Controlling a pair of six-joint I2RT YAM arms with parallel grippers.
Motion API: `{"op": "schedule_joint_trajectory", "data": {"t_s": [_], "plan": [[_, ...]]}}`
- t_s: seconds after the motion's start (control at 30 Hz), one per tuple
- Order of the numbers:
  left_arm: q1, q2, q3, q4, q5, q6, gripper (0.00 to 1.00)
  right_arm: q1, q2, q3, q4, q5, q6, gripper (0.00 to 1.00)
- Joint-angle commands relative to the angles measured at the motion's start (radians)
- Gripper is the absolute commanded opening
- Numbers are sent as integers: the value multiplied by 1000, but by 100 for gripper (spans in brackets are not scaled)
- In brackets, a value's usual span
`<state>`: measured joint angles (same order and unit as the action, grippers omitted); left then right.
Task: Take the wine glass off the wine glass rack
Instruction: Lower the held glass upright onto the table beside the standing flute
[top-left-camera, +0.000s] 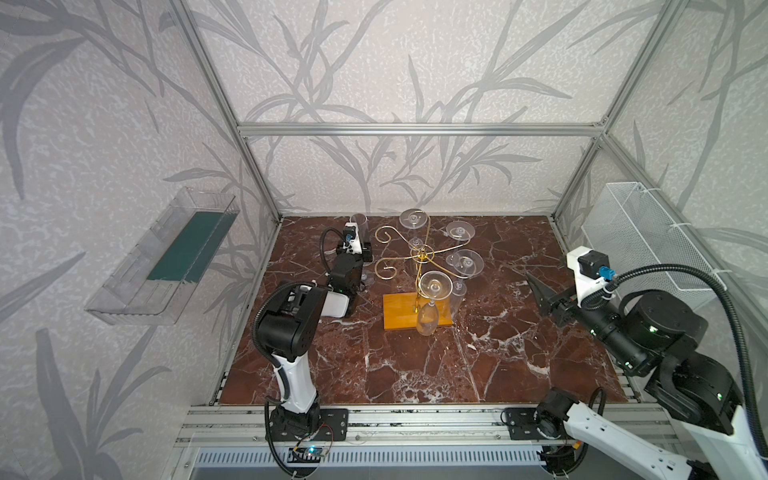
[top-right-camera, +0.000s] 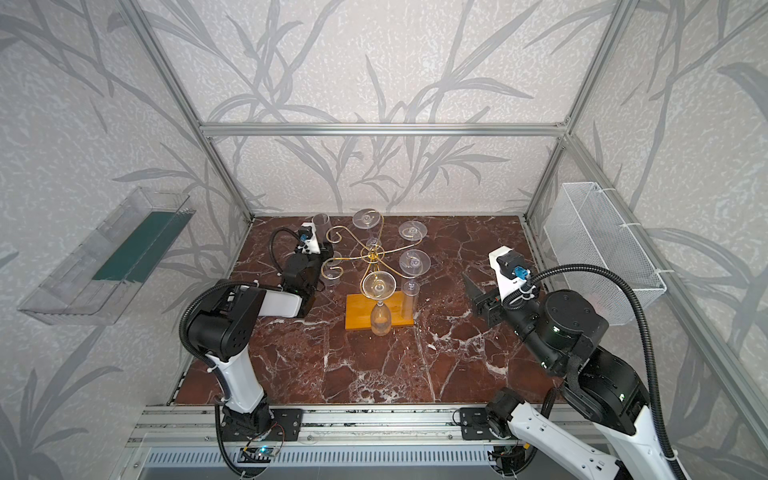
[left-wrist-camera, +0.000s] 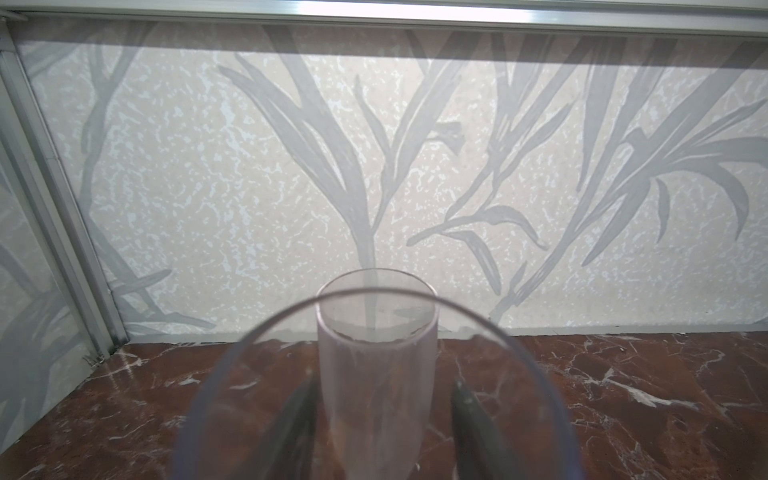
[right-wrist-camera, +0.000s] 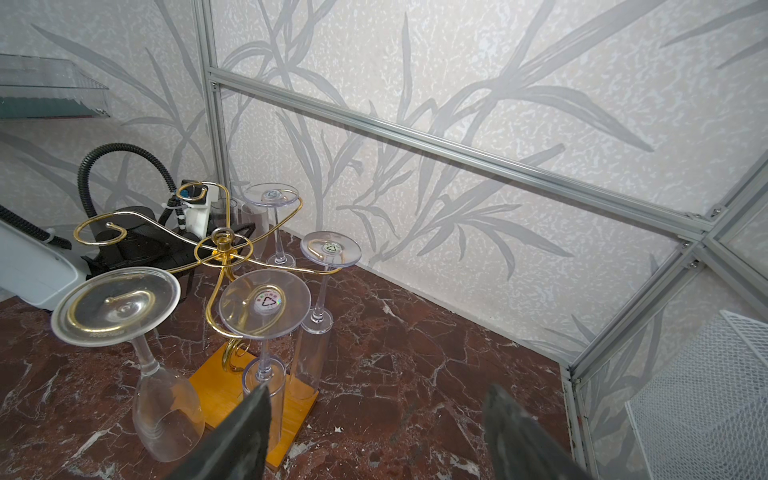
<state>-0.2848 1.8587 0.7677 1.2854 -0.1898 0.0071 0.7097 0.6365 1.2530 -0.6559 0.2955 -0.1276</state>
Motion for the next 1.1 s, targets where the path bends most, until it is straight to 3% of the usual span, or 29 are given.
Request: {"op": "schedule_joint_trajectory", "data": {"t_s": [0.0,0.5,0.83,1.07], "plan": [[6,-5,-18,23,-14,0,62,1,-14,-1,16,11,2,79],[3,-102,-72,-6,-53,16,79,1,-19,-8,43,-3,-17,79],[-8,-283,-157,-97,-82,35,82,0,61,45,52,-23,-58,79],[-13,-483,-180,-297,-65,-23,81,-3,129,82,76,-86,-51,79]]}}
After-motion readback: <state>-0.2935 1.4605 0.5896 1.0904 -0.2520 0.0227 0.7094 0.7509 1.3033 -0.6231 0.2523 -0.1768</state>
